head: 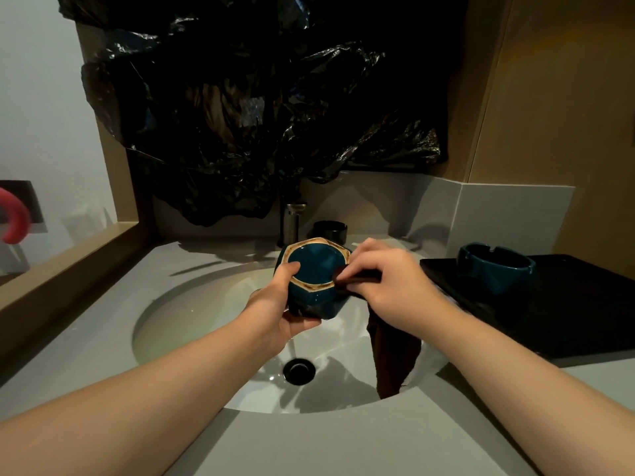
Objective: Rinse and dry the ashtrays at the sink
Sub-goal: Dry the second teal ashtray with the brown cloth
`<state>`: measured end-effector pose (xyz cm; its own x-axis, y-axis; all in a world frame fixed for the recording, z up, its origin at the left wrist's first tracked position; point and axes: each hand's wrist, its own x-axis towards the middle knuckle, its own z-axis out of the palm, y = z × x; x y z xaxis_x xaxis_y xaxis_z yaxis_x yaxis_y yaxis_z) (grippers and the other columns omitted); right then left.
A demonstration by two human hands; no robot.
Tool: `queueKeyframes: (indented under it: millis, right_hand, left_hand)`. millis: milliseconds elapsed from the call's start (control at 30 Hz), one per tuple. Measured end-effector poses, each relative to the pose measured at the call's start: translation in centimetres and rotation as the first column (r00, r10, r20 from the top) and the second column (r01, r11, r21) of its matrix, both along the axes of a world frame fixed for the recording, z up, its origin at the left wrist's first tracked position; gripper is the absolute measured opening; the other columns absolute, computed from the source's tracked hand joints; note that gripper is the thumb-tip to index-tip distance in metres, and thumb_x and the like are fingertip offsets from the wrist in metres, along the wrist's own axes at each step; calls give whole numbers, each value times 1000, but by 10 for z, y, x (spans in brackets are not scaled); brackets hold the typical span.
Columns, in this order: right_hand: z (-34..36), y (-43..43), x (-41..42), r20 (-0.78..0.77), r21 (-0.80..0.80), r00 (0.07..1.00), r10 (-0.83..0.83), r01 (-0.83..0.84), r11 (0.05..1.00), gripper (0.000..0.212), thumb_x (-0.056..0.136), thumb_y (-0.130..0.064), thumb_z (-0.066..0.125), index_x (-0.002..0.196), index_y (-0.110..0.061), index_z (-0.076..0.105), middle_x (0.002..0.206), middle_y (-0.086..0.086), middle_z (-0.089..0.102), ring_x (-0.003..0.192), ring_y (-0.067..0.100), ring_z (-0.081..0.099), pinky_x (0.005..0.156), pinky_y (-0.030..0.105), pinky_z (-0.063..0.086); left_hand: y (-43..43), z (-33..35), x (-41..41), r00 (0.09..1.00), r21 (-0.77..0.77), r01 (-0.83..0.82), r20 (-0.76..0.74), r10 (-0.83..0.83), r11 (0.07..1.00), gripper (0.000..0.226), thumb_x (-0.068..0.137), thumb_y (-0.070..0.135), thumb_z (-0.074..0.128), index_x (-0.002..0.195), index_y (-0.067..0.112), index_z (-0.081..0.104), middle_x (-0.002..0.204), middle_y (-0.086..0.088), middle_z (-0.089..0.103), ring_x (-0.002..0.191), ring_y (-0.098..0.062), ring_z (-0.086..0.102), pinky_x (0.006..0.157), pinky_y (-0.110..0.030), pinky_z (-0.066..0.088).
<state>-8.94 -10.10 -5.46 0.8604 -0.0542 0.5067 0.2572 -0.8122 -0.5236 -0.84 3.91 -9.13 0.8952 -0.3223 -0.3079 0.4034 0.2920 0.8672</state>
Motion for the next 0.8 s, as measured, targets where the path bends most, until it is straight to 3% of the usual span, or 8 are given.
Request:
queueKeyframes:
  millis: [133,233,367,500,600,700,800]
  right_hand:
    - [-8,24,-2,82,-333,994,72,-41,942,18,82,-8,67,95,-18,73,95,-12,54,97,13,52,85,34,49]
    - [-9,29,-1,108,-430,987,120,-63,900,20,79,-3,66,92,-17,73,95,-4,57,94,18,52,76,39,50]
    - [-6,9,-2,114,-331,993,38,2,944,26,73,7,64,81,-16,72,93,-6,56,92,18,50,77,41,48]
    - [-7,-15,4,85,-235,987,-138,154,960,19,81,0,65,88,-15,74,94,-9,55,97,15,51,86,37,47]
    - [-10,-21,12,52,-123,973,-225,230,966,21,83,1,63,87,-18,72,92,-10,53,94,13,52,87,26,46]
    - [-5,-31,14,-7,53,938,-345,345,937,22,85,-1,60,85,-21,69,91,-6,57,89,13,53,82,23,43]
    - [1,-48,14,-82,169,914,-396,405,899,14,87,-11,62,92,-20,70,86,1,64,86,16,57,75,23,39]
  left_hand:
    - [-4,-4,1,1000,26,4,6,-5,1000,44,89,37,62,117,3,57,107,-21,66,85,-34,69,65,-42,58]
    - [-3,-3,2,1000,18,-2,-18,2,1000,43,89,38,62,114,2,60,105,-21,68,87,-34,70,65,-41,60]
    - [0,0,1,999,-77,-11,-52,7,997,43,91,36,60,122,7,54,114,-19,64,92,-32,66,55,-41,55]
    - [3,6,1,995,-91,-42,-96,33,995,46,92,37,60,129,12,50,126,-17,60,100,-34,61,71,-46,52]
    - [3,6,1,998,-64,-14,-62,10,998,47,90,35,63,128,12,49,124,-17,60,97,-34,61,67,-46,53]
    - [4,3,6,999,55,-4,46,1,998,43,85,34,69,119,10,54,113,-15,63,94,-33,63,65,-46,56]
    - [6,1,10,955,303,26,274,-113,953,35,83,33,71,111,13,62,101,-11,69,91,-28,68,69,-42,59]
